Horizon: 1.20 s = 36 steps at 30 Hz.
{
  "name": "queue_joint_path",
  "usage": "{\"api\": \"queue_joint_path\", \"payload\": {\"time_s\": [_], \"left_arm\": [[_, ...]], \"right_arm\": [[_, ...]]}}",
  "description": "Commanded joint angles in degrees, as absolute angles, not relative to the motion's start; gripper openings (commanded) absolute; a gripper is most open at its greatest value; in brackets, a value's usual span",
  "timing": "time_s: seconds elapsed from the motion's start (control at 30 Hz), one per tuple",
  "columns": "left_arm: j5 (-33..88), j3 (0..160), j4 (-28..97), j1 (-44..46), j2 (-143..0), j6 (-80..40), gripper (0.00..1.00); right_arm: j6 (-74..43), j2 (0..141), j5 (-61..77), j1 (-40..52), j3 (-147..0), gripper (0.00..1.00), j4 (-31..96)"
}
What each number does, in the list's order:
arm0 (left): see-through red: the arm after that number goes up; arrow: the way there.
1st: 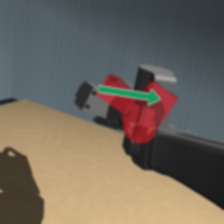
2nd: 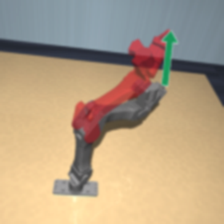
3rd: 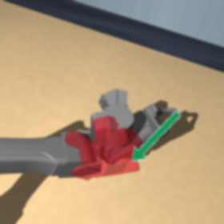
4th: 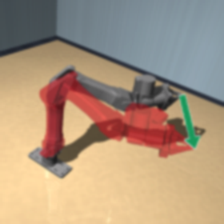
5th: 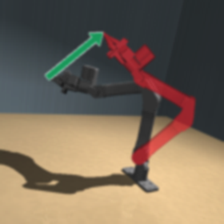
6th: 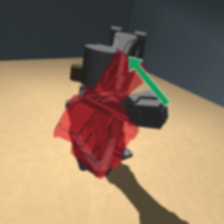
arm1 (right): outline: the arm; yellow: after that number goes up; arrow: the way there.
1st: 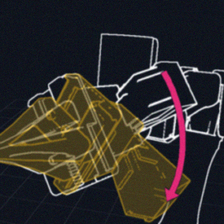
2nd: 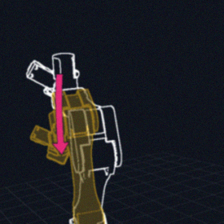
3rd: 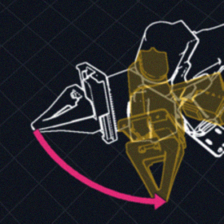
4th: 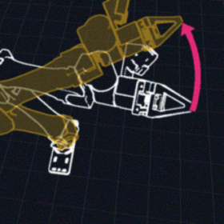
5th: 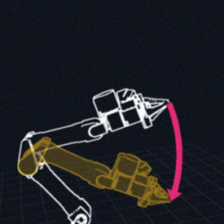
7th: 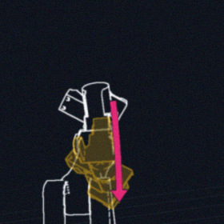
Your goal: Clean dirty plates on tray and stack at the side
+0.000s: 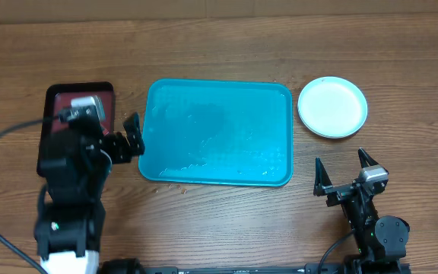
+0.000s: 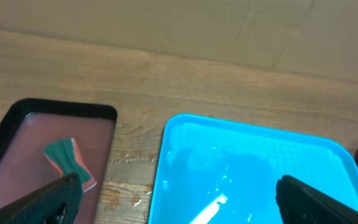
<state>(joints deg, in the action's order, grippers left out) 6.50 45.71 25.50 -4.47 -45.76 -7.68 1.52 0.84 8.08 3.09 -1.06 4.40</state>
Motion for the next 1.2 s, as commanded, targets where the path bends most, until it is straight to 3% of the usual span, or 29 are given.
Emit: {"api": "queue_joint_path", "payload": {"time_s": [0.0, 0.6, 0.93, 1.17], "left_arm": [[8.21, 39.62, 22.26, -3.99, -41.80, -4.14, 1.00], [12.53, 8.97, -11.11, -3.66, -22.61, -4.27, 1.00], [11.42, 0.27, -16.62, -3.68, -12.29, -4.25, 1.00], [10.92, 0.27, -11.75, -3.66, -7.73, -4.21, 1.00]], "right_arm": [[1.76, 0.16, 7.53, 2.87, -0.47, 1.00, 4.16], [1.76, 0.16, 7.53, 2.87, -0.47, 1.00, 4.16], [1.76, 0.16, 7.55, 2.87, -0.47, 1.00, 4.16], [1.76, 0.16, 7.53, 2.87, -0.47, 1.00, 4.16]]}}
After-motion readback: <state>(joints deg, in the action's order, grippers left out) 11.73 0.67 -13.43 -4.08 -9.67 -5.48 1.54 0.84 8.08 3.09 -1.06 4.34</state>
